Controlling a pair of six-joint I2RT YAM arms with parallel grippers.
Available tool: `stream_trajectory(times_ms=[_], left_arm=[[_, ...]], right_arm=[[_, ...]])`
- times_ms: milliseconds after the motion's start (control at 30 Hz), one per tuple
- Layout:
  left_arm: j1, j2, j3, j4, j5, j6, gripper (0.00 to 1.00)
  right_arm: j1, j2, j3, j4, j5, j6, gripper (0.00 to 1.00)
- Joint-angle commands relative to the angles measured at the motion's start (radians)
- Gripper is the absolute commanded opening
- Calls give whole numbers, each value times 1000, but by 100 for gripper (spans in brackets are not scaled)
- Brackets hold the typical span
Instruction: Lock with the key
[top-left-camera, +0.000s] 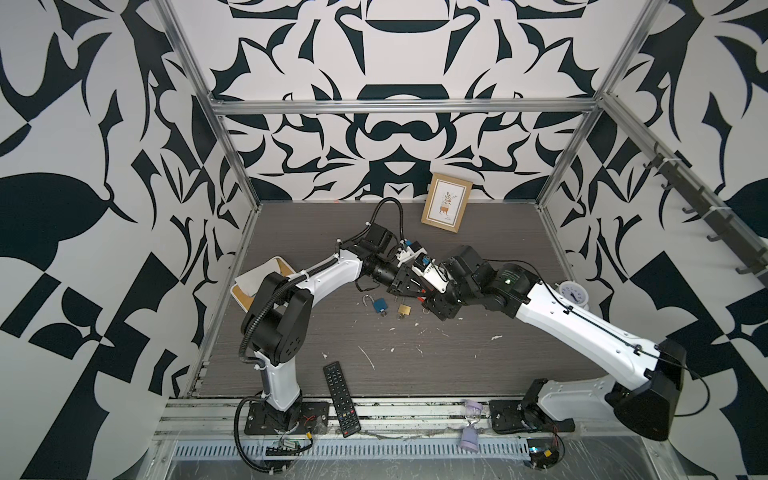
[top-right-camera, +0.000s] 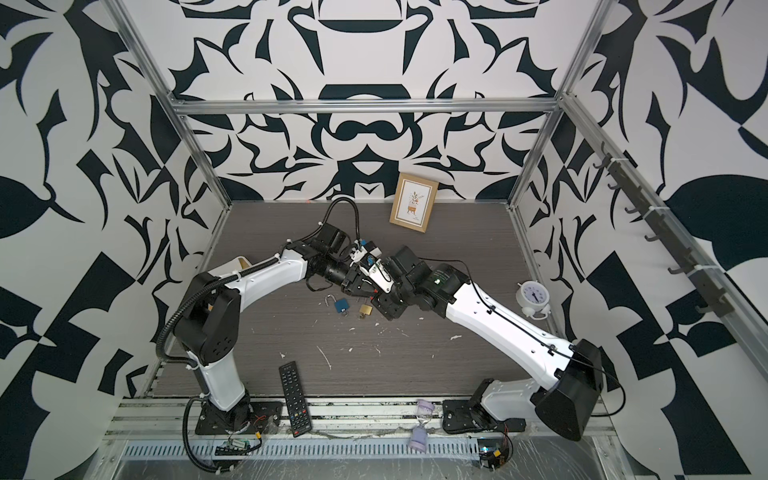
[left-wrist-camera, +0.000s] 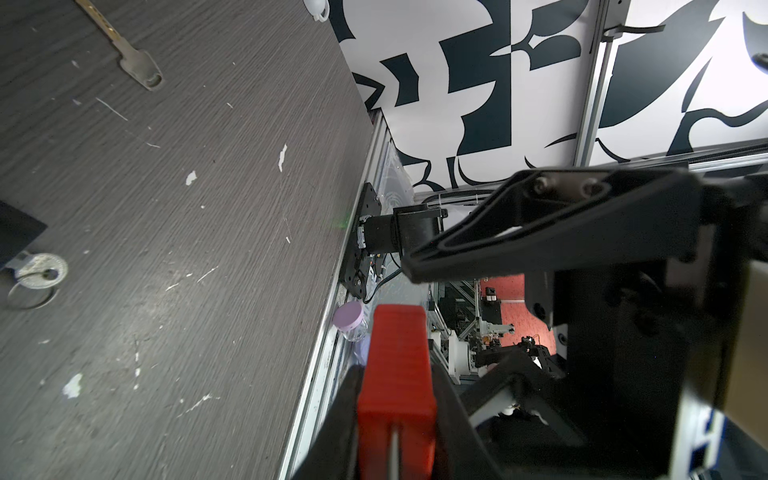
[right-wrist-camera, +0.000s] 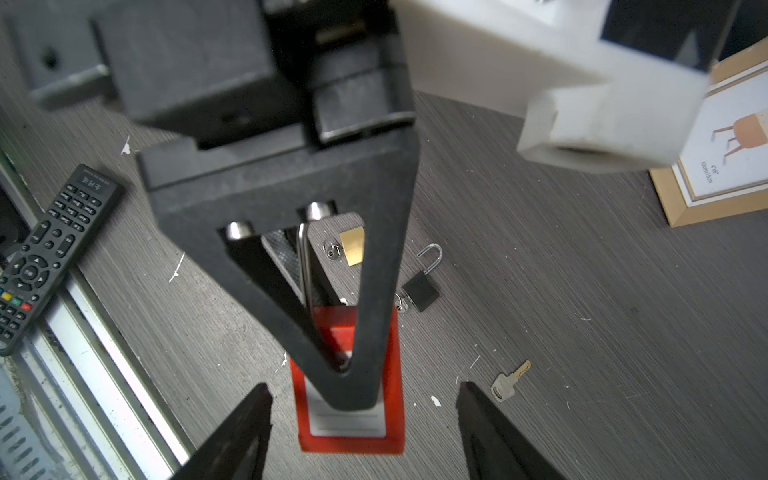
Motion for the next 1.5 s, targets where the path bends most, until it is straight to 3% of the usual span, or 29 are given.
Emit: stream_trajectory(times_ms=[0,1033,1167,1200,1233,1267,1300,1333,1367,1400,1467], left_arm=[[-3,2,19,-26,32,22,0],[-7,-5,12,34,38,-41,0],[-2,-2,15,40,35,-52,0],[1,-1,14,49,33,-62,0],[4,0,13,61,31,-74,0],[9,-1,12,72,30,-88,0],[15,0,9,89,27,-102,16],[25,-4,2,111,8,-124,42],[34,-11,-7,134,-14,-147,58],[47,-18,-18,161,-39,-171,96],[78,-31,-31,178,-87,-200,99]], right_arm=[[7,-15,26,32,14,-3,71],[11,43,-12,61,-42,27,38],[11,49,-17,71,-40,35,18],[11,51,-19,76,-40,36,6],[9,53,-20,82,-35,38,0],[11,54,-21,85,-31,41,0],[11,57,-25,90,-20,45,0],[11,56,-32,97,-10,51,0],[10,57,-40,105,-2,55,0],[9,57,-52,120,9,60,0],[7,62,-69,134,56,90,0]])
